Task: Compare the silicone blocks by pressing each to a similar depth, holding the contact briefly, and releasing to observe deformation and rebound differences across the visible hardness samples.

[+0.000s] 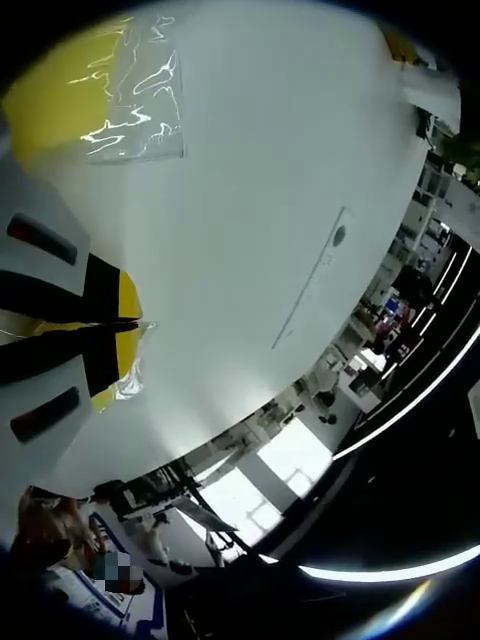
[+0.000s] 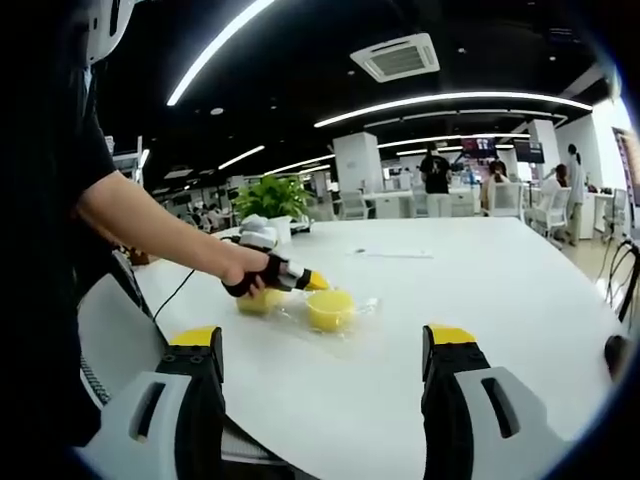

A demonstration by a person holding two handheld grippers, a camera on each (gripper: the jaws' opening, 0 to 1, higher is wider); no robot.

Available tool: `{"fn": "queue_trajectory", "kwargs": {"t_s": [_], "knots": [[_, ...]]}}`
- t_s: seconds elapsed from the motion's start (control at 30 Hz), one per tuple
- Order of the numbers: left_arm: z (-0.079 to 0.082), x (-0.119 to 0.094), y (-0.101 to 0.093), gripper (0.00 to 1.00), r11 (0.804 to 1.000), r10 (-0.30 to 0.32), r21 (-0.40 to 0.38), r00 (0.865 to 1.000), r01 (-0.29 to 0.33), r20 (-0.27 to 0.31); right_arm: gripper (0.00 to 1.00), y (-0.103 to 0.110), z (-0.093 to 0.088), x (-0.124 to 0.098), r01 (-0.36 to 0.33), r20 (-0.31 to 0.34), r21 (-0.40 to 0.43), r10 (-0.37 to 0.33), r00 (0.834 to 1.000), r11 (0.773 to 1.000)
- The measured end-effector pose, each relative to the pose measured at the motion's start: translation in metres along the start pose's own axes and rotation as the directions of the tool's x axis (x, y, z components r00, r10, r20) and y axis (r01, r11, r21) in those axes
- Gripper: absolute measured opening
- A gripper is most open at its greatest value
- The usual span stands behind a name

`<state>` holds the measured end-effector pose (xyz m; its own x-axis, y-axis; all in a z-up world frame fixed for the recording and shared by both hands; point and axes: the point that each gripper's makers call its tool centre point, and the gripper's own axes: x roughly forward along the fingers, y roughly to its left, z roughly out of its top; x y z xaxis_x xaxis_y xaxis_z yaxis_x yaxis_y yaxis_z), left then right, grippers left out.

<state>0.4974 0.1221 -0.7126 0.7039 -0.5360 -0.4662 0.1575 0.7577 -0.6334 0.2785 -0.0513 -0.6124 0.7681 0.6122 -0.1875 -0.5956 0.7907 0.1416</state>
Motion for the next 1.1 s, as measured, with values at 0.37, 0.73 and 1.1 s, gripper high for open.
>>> {"fn": "queue_trajectory", "kwargs": {"t_s": [0.37,0.73,1.1], "knots": [[0.009,-0.008,-0.01,0.15,0.987,-0.047,0.153,0.999,0.044,0.016,0.75,0.005,0.002,-0.002,0.019,0.019,0.029,-0.019,1.0,0.999],[0.03,-0.033,-0.019,0.26,0.935,-0.065,0.352,0.995,0.036,0.073,0.75,0.002,0.003,-0.001,0.038,0.024,0.026,-0.038,0.999,0.999],[0.029,-0.056,-0.013,0.29,0.864,-0.059,0.502,0.997,0.027,0.047,0.74,0.007,0.005,0.006,0.02,0.017,0.002,-0.02,1.0,1.0]]}}
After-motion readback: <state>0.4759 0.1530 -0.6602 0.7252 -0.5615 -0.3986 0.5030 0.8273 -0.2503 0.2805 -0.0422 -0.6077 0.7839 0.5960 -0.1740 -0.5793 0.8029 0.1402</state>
